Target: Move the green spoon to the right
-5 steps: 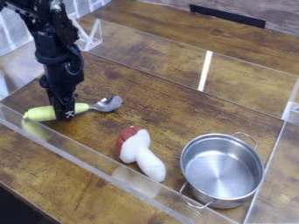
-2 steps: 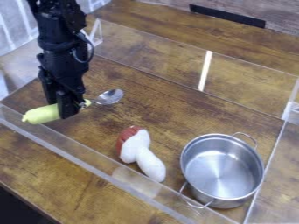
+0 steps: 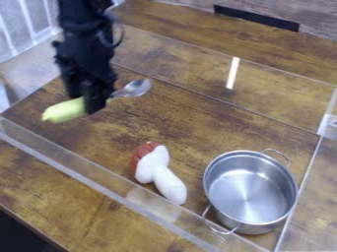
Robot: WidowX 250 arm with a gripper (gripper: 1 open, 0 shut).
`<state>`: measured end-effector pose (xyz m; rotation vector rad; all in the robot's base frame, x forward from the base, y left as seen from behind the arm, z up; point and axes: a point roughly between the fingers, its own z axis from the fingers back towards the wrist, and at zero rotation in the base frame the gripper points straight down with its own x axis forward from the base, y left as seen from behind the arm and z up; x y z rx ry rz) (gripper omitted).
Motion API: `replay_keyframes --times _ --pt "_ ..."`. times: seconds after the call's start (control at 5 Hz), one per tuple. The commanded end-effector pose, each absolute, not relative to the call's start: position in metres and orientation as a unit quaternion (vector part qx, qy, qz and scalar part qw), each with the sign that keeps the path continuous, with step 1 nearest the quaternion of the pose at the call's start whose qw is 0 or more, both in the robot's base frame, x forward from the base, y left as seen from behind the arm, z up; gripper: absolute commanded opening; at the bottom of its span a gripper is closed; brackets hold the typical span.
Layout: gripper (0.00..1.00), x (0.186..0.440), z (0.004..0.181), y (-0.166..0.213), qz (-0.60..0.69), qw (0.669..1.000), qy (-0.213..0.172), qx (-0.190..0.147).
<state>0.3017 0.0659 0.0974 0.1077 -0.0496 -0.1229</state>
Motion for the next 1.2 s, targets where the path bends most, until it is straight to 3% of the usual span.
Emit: replay_keyframes --times 0.0,0.6,1.0 --pt "0.00 0.330 0.130 0.036 -0.002 0.995 -0.076 0.064" --pt "0.00 0.386 0.096 -0.067 -0.005 0.997 -0.072 0.031" --pt "0.00 0.426 0.078 -0.081 0.056 0.996 -0.066 0.021"
